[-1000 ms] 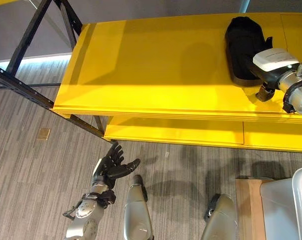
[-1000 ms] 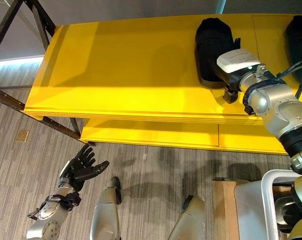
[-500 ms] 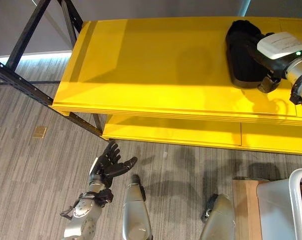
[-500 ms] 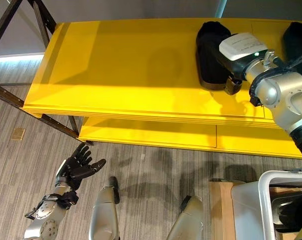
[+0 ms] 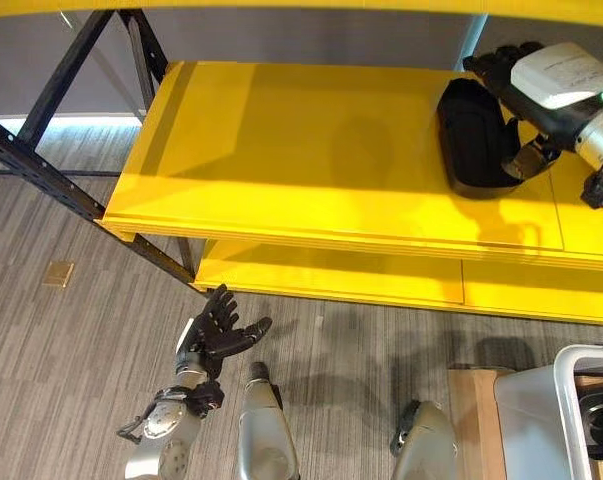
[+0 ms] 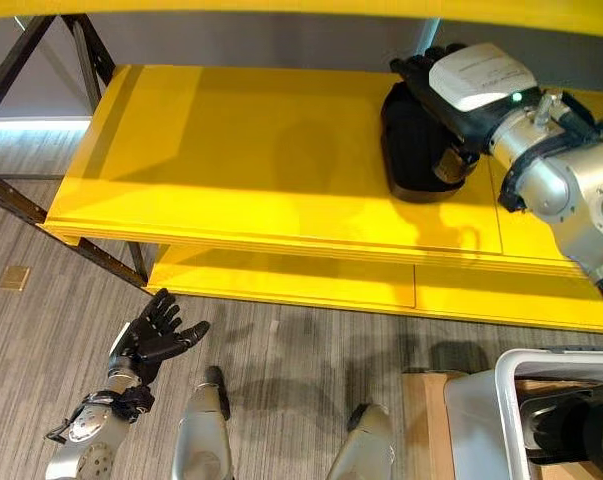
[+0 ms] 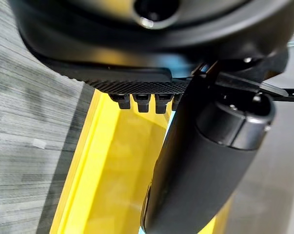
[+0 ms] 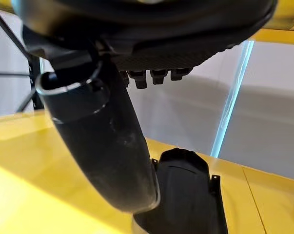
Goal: Move parts from the plastic box to the shelf.
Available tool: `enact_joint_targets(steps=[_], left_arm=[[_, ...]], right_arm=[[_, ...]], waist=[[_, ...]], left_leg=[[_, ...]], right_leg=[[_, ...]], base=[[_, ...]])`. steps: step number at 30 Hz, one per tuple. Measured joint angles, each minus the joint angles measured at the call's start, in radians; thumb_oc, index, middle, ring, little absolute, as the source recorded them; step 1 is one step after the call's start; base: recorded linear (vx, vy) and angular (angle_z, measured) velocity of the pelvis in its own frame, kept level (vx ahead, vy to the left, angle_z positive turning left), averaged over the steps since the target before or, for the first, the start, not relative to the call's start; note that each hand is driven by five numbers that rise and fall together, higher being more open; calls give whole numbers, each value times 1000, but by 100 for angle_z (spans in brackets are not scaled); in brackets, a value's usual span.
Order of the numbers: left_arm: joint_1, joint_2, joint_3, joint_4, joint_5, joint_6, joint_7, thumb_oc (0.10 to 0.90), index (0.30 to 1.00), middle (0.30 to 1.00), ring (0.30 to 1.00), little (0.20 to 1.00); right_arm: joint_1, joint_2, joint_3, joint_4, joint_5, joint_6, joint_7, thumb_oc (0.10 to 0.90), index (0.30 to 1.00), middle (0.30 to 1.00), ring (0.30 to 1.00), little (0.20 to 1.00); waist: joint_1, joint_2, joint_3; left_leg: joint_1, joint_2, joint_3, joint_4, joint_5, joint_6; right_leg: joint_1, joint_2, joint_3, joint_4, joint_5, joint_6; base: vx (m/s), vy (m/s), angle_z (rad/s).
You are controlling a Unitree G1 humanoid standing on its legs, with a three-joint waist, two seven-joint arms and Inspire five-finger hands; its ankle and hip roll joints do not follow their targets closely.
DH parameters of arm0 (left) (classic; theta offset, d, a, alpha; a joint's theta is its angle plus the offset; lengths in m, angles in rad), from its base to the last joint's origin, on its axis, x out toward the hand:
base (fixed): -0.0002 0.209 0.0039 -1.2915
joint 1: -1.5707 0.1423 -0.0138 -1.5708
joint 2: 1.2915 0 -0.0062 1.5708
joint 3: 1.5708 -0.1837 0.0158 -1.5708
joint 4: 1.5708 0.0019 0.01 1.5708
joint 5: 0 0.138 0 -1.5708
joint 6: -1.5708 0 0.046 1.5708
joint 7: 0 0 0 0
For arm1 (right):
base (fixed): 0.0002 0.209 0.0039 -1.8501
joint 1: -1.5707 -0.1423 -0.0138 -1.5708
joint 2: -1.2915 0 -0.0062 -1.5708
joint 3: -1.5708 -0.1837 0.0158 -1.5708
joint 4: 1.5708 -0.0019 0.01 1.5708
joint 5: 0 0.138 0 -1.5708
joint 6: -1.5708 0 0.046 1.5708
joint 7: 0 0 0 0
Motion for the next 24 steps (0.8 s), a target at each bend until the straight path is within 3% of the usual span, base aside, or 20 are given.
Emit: enact_joint_targets(steps=[3,5,6,8,14,16,18,24], left_arm=[[0,-1,14,3,1,4,0,900,1000,1000,1000,1000],[13,-11,28,5,10,11,2,900,1000,1000,1000,1000],[26,-11,28,10,16,13,1,900,1000,1000,1000,1000],[44,-28,24,19,23,17,2,900,1000,1000,1000,1000],[83,-69,45,42,55,25,1,900,1000,1000,1000,1000],[88,-77,46,55,71,30,-1,900,1000,1000,1000,1000],[89,-100,52,69,80,33,0,900,1000,1000,1000,1000],[95,-97,14,104,102,33,2,900,1000,1000,1000,1000]], right_arm=[[158,32,-122,-49,26,4,2,900,1000,1000,1000,1000],[398,176,-353,-120,101,12,-8,900,1000,1000,1000,1000],[475,209,-388,-147,131,12,-9,900,1000,1000,1000,1000],[682,379,-534,-198,213,0,-16,900,1000,1000,1000,1000],[985,575,-611,-300,361,4,-6,900,1000,1000,1000,1000],[1025,586,-615,-312,369,4,0,900,1000,1000,1000,1000],[1060,687,-677,-337,417,-14,-3,900,1000,1000,1000,1000],[1119,870,-707,-351,538,-72,-15,900,1000,1000,1000,1000]], waist=[[-15,-13,-20],[-25,-23,-51],[-35,-25,-72],[-39,-34,-117],[-102,-63,-194],[-117,-70,-217],[-130,-79,-231],[-159,-91,-279]], left_leg=[[21,-2,14,-22,-1,1],[58,-5,24,-68,4,5],[74,-11,31,-87,5,6],[123,-18,52,-140,13,5],[205,-39,116,-241,36,-3],[216,-44,129,-253,37,-4],[238,-54,140,-270,41,-4],[244,-70,161,-269,26,5]], right_leg=[[35,8,-8,-68,36,16],[92,17,-30,-148,66,29],[113,20,-34,-184,80,34],[174,31,-50,-281,116,45],[272,52,-50,-493,218,61],[280,53,-46,-520,232,65],[291,48,-44,-531,238,68],[287,33,-27,-545,248,65]], base=[[96,50,-5],[100,54,0],[91,80,-3],[99,96,-13],[78,96,-16],[46,109,-15],[23,94,-10],[26,141,-6]])
